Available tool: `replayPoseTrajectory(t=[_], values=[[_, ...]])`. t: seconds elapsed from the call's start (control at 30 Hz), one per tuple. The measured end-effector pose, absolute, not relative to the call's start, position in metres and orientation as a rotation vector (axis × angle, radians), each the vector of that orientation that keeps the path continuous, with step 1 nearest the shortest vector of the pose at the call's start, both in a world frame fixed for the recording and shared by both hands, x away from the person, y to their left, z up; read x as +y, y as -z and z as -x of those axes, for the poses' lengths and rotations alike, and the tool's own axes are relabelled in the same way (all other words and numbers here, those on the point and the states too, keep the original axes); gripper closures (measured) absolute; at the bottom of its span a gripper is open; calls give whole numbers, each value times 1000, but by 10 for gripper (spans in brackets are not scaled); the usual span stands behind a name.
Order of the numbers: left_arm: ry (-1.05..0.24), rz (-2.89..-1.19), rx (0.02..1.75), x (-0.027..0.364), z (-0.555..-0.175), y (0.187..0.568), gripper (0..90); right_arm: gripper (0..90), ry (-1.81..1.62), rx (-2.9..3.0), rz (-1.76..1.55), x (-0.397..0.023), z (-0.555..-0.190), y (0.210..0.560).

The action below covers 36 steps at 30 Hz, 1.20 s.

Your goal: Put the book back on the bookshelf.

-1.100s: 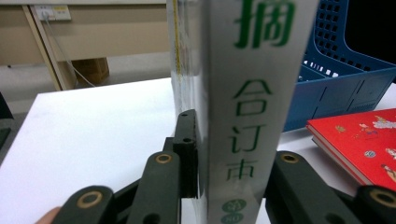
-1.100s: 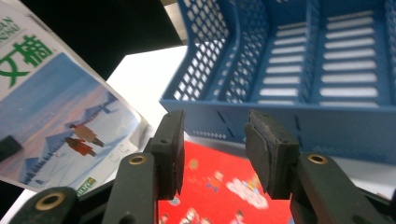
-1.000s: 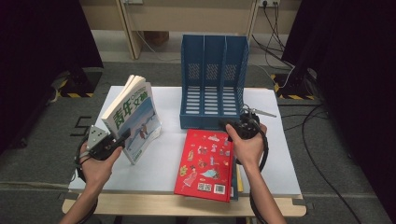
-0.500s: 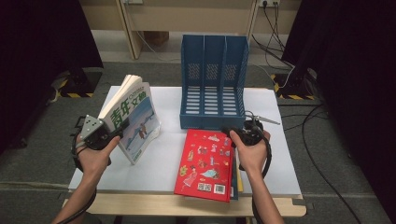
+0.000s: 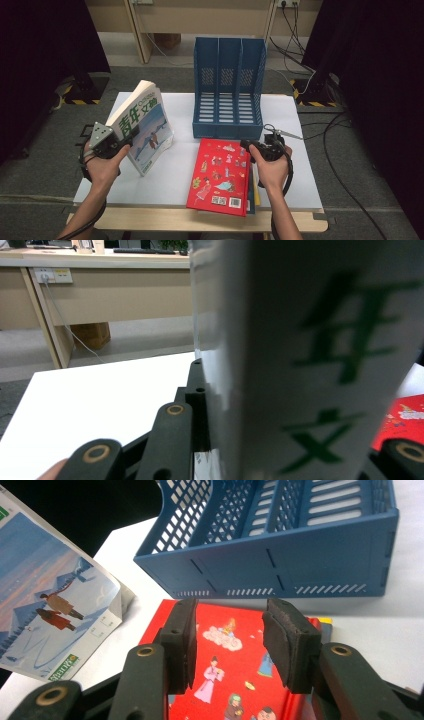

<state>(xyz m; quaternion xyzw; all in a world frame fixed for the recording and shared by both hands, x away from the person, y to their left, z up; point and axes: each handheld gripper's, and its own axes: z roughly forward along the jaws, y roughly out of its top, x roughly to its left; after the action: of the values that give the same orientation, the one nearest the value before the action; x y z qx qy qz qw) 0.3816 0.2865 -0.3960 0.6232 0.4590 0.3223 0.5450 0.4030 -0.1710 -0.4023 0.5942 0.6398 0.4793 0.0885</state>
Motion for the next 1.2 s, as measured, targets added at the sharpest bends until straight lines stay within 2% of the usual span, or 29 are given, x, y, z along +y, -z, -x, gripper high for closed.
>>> replayPoseTrajectory(t=[0.2,0.5,1.2], values=[[-766,-1481,1088,286,-385,394,705,571,-1436,1875,-1786,-178,-399,406],[-729,-1482,1072,278,-387,391,734,571,-1443,1847,-1823,-186,-396,418],[-700,-1475,1066,252,-399,356,736,571,-1458,1803,-1827,-191,-388,424]])
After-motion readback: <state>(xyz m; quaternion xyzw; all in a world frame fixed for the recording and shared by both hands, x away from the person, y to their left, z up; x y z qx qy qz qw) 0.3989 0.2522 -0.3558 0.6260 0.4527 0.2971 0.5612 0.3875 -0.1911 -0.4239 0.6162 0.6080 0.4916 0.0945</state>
